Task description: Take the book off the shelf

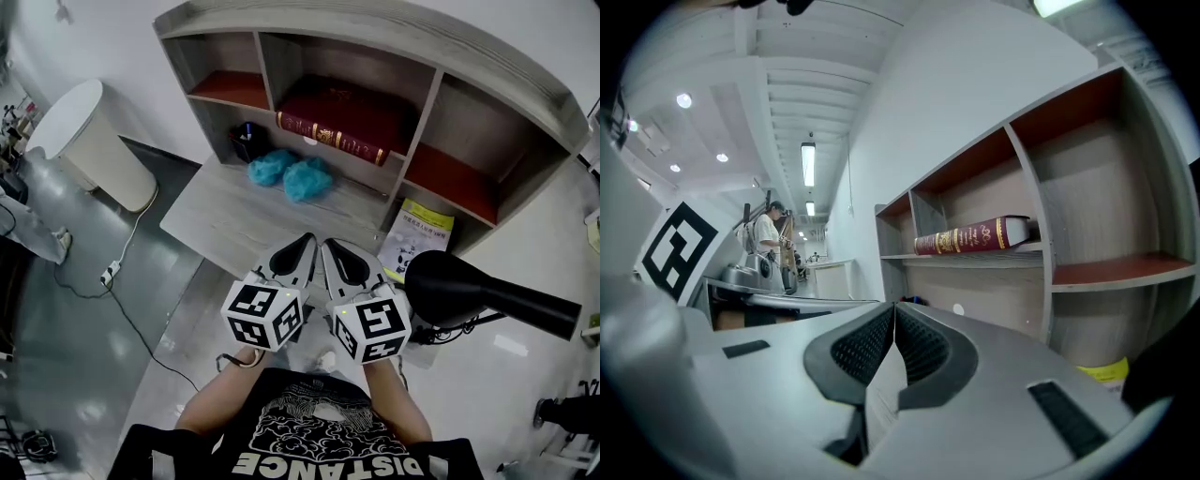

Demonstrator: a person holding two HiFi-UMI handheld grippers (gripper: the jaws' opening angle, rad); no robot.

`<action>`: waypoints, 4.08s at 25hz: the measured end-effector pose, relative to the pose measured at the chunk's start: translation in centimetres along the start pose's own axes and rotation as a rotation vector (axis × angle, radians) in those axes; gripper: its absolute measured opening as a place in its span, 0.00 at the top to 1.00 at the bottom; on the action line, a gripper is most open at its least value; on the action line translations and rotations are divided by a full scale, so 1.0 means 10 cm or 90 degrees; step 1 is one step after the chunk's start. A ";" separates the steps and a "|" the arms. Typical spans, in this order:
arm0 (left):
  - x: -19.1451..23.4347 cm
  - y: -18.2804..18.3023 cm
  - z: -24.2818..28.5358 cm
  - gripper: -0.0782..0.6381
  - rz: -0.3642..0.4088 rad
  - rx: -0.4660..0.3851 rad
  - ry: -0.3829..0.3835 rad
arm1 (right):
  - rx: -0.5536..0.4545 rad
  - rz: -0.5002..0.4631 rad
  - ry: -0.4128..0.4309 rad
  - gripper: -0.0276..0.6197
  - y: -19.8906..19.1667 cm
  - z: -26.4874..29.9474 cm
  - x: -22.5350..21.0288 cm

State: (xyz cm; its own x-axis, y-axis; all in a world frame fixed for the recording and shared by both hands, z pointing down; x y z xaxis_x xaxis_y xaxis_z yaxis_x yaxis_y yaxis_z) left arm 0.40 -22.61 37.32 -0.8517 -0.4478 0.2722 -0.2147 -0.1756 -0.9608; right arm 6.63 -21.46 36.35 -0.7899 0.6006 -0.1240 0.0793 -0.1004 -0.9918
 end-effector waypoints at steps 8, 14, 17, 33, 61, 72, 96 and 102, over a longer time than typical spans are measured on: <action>0.19 0.13 0.34 0.88 -0.115 -0.023 -0.061 | -0.010 -0.007 -0.069 0.93 0.08 0.17 -0.28; 0.37 0.30 0.63 0.88 -0.229 -0.038 -0.130 | -0.015 -0.021 -0.124 0.93 0.18 0.35 -0.38; 0.46 0.35 0.77 0.88 -0.295 -0.034 -0.162 | -0.017 -0.026 -0.151 0.93 0.21 0.43 -0.41; 0.90 0.61 1.33 0.61 -0.623 0.003 -0.277 | 0.000 -0.046 -0.219 0.93 0.19 0.83 -0.41; 1.03 0.80 1.92 0.60 -0.826 0.123 -0.340 | 0.014 -0.039 -0.326 0.93 0.08 1.04 -0.35; 1.05 0.78 1.72 0.60 -0.833 0.081 -0.372 | -0.009 -0.039 -0.342 0.93 0.15 0.93 -0.28; 0.78 0.54 0.54 0.60 -0.810 -0.053 -0.337 | -0.057 -0.072 -0.254 0.93 0.21 0.22 0.17; 0.73 0.43 0.24 0.60 -0.802 -0.065 -0.309 | -0.061 -0.071 -0.219 0.93 0.20 0.12 0.35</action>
State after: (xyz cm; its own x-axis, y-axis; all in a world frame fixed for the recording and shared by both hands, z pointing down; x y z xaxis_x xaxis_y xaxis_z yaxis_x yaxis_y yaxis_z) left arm -5.59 -28.75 35.31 0.1963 -0.2976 0.9343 -0.7701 -0.6366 -0.0410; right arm 3.30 -20.55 33.93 -0.9538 0.3001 -0.0126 0.0242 0.0347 -0.9991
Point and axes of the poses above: the fingertips, and each gripper's own axes: z forward along the fingers, x to its left, y out of its top, the point moved 3 cm from there along -z, backward along the fingers, and after that the axes turned 7 degrees about -x, right-handed, at the moved point
